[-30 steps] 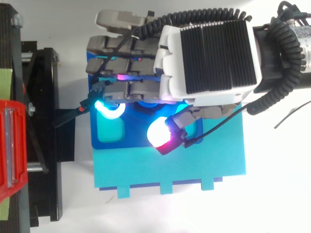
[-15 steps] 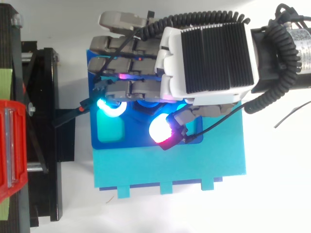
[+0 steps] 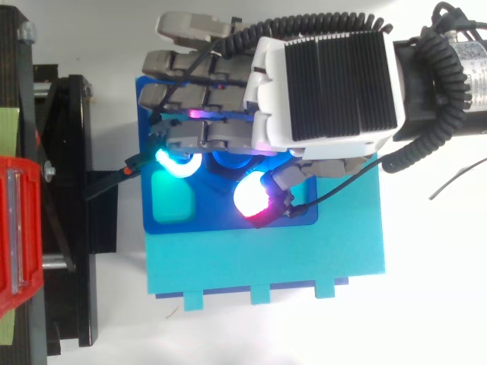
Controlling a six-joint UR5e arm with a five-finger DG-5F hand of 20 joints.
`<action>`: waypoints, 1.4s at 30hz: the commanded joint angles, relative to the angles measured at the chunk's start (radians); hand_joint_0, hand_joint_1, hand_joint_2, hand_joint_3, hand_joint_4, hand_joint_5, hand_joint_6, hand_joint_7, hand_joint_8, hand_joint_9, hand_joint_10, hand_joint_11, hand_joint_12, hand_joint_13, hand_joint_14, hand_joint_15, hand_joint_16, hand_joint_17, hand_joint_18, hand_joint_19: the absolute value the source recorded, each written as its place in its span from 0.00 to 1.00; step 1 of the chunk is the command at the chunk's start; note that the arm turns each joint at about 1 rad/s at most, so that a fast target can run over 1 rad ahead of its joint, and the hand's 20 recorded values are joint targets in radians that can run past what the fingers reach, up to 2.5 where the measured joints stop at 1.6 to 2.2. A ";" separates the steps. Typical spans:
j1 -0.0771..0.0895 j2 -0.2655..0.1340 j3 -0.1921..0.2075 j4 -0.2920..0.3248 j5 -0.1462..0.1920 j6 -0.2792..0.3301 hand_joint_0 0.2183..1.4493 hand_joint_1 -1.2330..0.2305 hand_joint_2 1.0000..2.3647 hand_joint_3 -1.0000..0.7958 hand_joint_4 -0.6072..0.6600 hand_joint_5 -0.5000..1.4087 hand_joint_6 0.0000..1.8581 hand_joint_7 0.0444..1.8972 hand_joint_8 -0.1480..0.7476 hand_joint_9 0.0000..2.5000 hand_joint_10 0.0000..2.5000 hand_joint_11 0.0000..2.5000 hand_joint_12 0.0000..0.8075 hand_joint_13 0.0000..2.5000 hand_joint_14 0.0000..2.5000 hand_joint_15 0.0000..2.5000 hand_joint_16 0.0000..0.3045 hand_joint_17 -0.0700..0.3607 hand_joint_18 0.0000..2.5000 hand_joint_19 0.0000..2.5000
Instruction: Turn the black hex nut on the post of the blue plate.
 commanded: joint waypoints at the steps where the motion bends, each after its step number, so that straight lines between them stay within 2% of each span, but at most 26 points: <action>1: -0.001 0.000 0.000 -0.002 0.000 0.000 0.31 0.25 0.00 0.28 0.62 0.15 0.27 0.54 0.42 0.14 0.00 0.03 0.44 0.06 0.00 0.00 0.17 0.44 0.02 0.00; 20: -0.003 0.000 -0.002 -0.002 0.000 -0.003 0.29 0.29 0.00 0.28 0.62 0.16 0.27 0.55 0.44 0.15 0.00 0.03 0.44 0.06 0.00 0.00 0.17 0.44 0.03 0.01; 23: -0.003 0.001 -0.013 0.004 0.000 -0.003 0.29 0.29 0.00 0.28 0.62 0.16 0.27 0.55 0.44 0.15 0.00 0.03 0.44 0.06 0.00 0.00 0.17 0.44 0.03 0.01; 26: -0.004 0.000 -0.028 0.038 0.000 -0.003 0.29 0.29 0.00 0.28 0.62 0.16 0.27 0.55 0.44 0.15 0.00 0.03 0.44 0.06 0.00 0.00 0.17 0.44 0.03 0.01; 42: -0.004 0.001 -0.028 0.037 0.000 -0.003 0.29 0.31 0.00 0.28 0.63 0.16 0.27 0.55 0.44 0.15 0.00 0.04 0.44 0.06 0.00 0.00 0.17 0.44 0.03 0.01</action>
